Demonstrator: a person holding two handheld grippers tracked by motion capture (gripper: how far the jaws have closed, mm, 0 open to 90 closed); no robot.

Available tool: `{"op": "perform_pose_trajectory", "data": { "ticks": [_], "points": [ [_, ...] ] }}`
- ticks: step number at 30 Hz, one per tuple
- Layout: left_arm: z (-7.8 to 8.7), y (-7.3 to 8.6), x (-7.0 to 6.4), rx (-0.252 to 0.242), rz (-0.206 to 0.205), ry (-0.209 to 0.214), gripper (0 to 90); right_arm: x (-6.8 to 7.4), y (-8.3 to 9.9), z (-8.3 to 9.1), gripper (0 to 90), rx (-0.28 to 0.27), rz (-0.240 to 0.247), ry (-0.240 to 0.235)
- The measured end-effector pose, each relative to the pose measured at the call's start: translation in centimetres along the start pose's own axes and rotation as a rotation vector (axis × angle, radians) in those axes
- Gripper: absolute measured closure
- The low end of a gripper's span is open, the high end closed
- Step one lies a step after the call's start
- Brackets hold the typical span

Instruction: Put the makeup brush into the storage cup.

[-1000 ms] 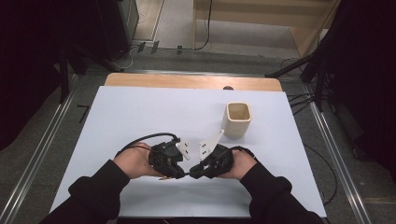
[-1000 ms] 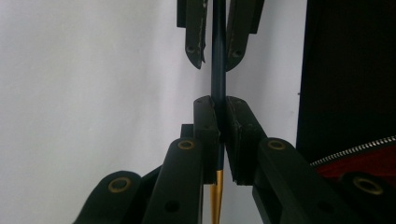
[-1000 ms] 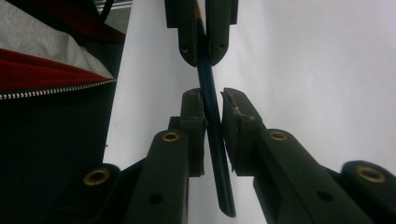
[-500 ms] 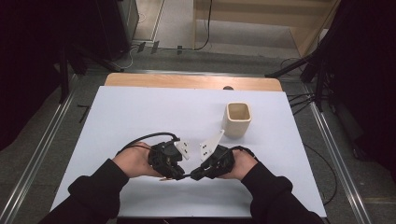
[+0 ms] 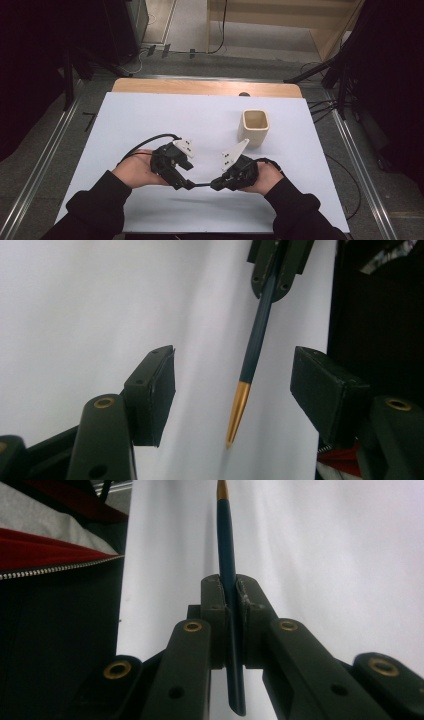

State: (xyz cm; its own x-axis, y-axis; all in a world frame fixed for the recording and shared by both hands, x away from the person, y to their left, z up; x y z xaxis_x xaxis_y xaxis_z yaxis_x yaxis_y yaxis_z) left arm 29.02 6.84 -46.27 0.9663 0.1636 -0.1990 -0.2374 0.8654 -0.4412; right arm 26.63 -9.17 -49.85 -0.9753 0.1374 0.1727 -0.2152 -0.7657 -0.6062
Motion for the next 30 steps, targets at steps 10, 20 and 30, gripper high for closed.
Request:
{"op": "perform_pose_trajectory", "data": {
  "ticks": [10,20,30],
  "points": [
    [0.7,1.3,0.9,-0.071,0.081,-0.027,32.6,-0.2,1.0,0.6,85.3,-0.015,-0.093,0.052],
    [1.3,2.4,1.4,-0.158,0.149,-0.057,31.4,0.1,1.8,1.1,85.3,-0.042,-0.181,0.128],
    [1.3,3.5,1.8,-0.195,0.240,-0.085,30.6,0.5,2.7,1.4,85.3,-0.072,-0.309,0.224]
  ]
}}
Point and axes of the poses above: each handheld gripper's, and its own axes: z roughly backward along the jaws, y roughly out of its underside, x roughly to its left, the point moved 6 cm from there along -z, roughly forward along the jaws, and after that the axes turned 2 degrees about x, right-handed, at the moved point
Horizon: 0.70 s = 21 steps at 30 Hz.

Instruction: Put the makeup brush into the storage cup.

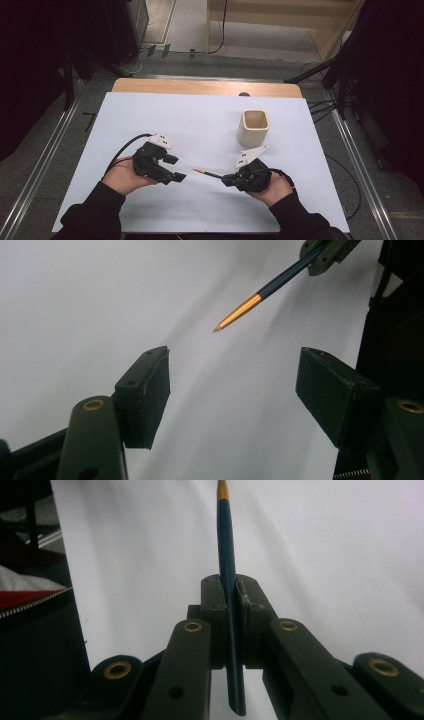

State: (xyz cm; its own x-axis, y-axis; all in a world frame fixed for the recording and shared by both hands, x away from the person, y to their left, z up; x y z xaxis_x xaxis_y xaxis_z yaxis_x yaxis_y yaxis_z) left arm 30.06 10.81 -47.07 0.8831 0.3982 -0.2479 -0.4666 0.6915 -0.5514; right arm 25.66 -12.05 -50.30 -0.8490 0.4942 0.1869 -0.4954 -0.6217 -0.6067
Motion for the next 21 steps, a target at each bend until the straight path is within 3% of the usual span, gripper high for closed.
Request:
{"op": "perform_pose_trajectory", "data": {
  "ticks": [9,21],
  "points": [
    [-0.1,0.5,-0.2,-0.033,0.026,-0.016,30.8,0.5,0.2,0.7,85.3,-0.051,-0.059,0.083],
    [-0.1,0.6,-0.8,-0.071,0.048,-0.031,31.2,2.2,-0.1,0.6,85.3,-0.117,-0.129,0.131]
  ]
}}
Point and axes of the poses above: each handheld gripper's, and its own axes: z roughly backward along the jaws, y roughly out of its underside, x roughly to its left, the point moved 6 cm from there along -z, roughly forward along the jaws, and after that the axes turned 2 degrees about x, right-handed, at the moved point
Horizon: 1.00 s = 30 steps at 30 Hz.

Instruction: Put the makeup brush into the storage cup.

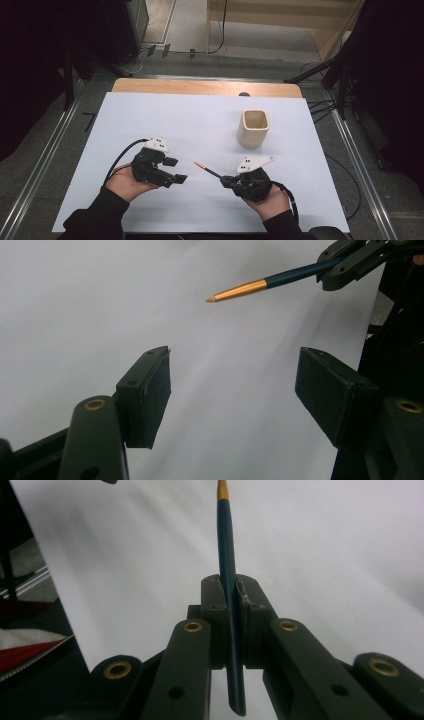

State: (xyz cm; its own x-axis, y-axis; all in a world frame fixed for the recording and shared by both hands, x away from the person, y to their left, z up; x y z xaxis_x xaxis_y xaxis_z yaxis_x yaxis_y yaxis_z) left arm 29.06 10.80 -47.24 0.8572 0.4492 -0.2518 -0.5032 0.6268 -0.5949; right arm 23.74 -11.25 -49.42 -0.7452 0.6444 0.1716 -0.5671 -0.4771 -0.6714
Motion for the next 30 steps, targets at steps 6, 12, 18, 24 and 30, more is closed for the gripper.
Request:
{"op": "perform_pose_trajectory", "data": {
  "ticks": [6,12,18,24,30],
  "points": [
    [0.0,0.1,-0.1,0.002,0.017,-0.005,31.2,0.3,-0.1,-0.3,85.3,-0.041,-0.053,0.029],
    [0.0,0.0,-0.1,-0.009,0.031,-0.001,31.2,0.7,-0.1,-1.1,85.3,-0.076,-0.051,0.090],
    [0.0,0.0,-0.2,-0.027,0.053,0.004,31.2,0.9,0.5,-2.0,85.3,-0.124,-0.095,0.099],
    [-0.2,-0.2,-0.2,-0.058,0.076,0.019,31.3,1.6,1.1,-2.4,85.2,-0.196,-0.123,0.129],
    [-0.5,-0.5,-0.8,-0.085,0.090,0.033,32.7,2.3,1.3,-2.3,85.2,-0.298,-0.142,0.152]
  ]
}}
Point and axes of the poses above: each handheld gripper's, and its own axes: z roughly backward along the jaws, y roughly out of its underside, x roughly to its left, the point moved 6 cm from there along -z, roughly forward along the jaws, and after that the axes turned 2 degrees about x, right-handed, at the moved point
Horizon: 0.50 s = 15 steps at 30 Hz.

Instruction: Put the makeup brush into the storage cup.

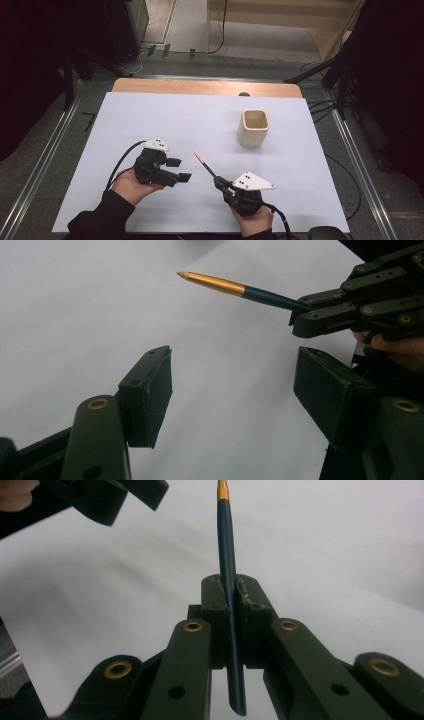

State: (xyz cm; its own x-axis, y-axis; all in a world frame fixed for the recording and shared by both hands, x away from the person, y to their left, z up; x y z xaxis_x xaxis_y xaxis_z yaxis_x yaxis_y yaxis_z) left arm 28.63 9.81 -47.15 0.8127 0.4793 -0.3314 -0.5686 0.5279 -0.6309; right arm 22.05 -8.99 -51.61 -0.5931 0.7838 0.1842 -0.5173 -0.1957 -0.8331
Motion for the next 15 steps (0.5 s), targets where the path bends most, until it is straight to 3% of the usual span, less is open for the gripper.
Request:
{"op": "perform_pose_trajectory", "data": {
  "ticks": [11,15],
  "points": [
    [-0.24,-0.49,-0.54,-0.048,0.041,0.040,33.4,0.60,0.59,-0.13,85.2,-0.114,-0.047,0.024],
    [-0.31,-0.61,-0.60,-0.055,0.058,0.052,33.6,0.90,0.85,-0.37,85.2,-0.132,-0.047,0.039]
  ]
}}
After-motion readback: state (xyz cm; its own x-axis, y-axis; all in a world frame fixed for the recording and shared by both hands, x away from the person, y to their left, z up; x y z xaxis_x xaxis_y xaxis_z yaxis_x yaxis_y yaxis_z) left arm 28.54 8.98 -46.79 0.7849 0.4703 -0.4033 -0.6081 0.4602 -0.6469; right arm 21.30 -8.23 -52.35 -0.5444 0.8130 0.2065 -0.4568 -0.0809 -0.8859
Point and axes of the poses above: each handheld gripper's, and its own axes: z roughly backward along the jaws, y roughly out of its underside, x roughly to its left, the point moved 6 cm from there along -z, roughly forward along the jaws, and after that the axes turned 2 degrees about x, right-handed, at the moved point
